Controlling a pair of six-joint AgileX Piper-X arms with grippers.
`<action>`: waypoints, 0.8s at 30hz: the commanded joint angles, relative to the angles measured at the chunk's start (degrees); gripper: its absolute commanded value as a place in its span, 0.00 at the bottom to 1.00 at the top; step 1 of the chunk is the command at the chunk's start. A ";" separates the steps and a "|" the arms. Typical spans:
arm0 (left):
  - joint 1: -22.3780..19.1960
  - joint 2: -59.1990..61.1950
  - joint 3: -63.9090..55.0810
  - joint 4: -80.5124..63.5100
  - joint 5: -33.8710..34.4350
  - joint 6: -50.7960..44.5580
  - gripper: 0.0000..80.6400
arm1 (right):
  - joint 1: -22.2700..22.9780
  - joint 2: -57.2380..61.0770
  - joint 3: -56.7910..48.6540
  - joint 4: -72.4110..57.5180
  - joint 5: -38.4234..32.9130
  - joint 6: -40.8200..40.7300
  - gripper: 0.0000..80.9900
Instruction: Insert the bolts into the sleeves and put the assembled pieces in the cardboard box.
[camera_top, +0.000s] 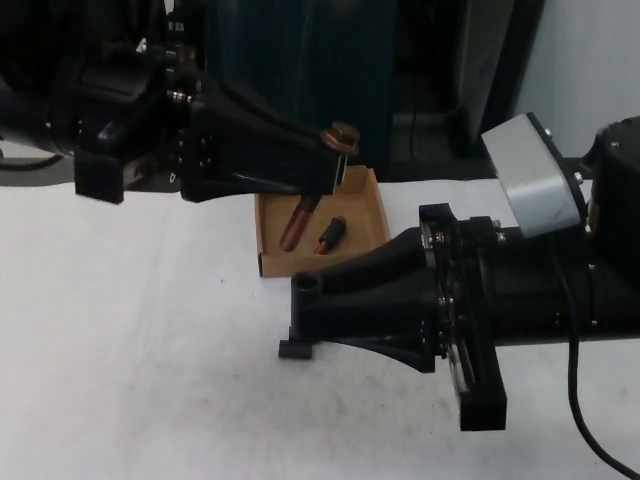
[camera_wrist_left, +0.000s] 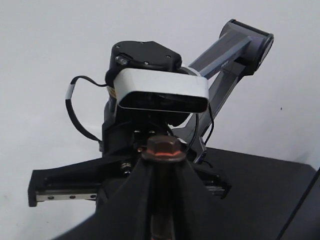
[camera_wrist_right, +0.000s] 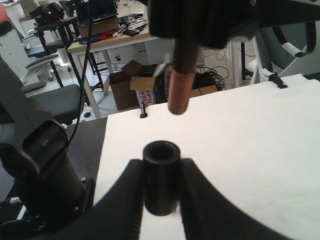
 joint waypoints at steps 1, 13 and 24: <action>-0.46 -0.12 -0.79 -0.22 0.84 -7.19 0.01 | 0.03 -0.82 -0.11 -0.53 -2.72 0.68 0.00; -1.24 -1.49 -0.79 -22.12 -1.21 -30.84 0.01 | -5.77 -5.29 -0.11 0.11 -10.16 5.55 0.00; -5.14 -6.80 2.80 -66.55 -38.05 -71.18 0.01 | -8.48 -6.92 -0.11 4.73 -12.29 4.92 0.00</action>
